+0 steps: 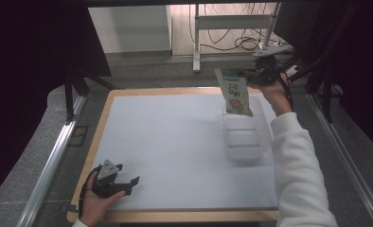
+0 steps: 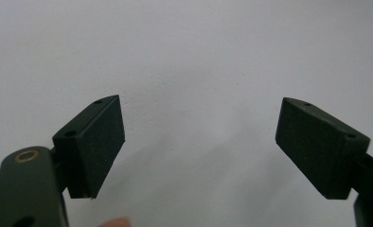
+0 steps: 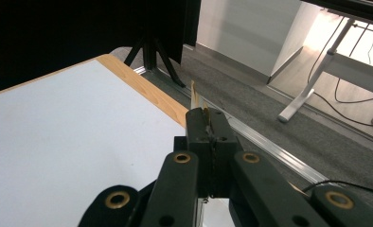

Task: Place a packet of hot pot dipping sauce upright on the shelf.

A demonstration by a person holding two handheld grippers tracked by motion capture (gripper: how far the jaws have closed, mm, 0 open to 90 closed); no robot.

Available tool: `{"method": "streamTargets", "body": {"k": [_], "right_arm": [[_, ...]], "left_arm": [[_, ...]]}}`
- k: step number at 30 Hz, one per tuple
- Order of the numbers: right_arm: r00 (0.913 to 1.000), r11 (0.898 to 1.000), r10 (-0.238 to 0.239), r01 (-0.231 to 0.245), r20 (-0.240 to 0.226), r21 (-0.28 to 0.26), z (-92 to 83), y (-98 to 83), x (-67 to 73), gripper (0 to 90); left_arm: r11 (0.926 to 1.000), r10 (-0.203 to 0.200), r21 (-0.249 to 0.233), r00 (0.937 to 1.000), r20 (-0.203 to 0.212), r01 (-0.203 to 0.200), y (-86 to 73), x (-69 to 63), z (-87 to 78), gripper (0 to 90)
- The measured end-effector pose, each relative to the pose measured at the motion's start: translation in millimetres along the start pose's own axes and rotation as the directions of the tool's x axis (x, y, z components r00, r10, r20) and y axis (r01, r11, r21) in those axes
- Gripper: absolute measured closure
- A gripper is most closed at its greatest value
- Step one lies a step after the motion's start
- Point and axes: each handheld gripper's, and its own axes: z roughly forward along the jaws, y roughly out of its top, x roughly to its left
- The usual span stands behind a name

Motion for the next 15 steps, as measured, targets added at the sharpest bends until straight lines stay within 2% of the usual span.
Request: {"method": "streamTargets", "body": {"k": [9,15], "right_arm": [[0.9998,1.0,0.02,-0.021,0.007,0.011,12.5,-8.6,-15.8,89.3],[0.9997,1.0,0.021,-0.021,0.007,0.02,21.2,-13.3,-20.0,89.2]], "left_arm": [[1.0,-0.004,-0.001,1.0,0.004,0.004,-0.3,0.1,0.5,16.5],[1.0,-0.004,0.001,1.0,0.005,0.004,-0.6,0.4,0.8,16.5]]}}
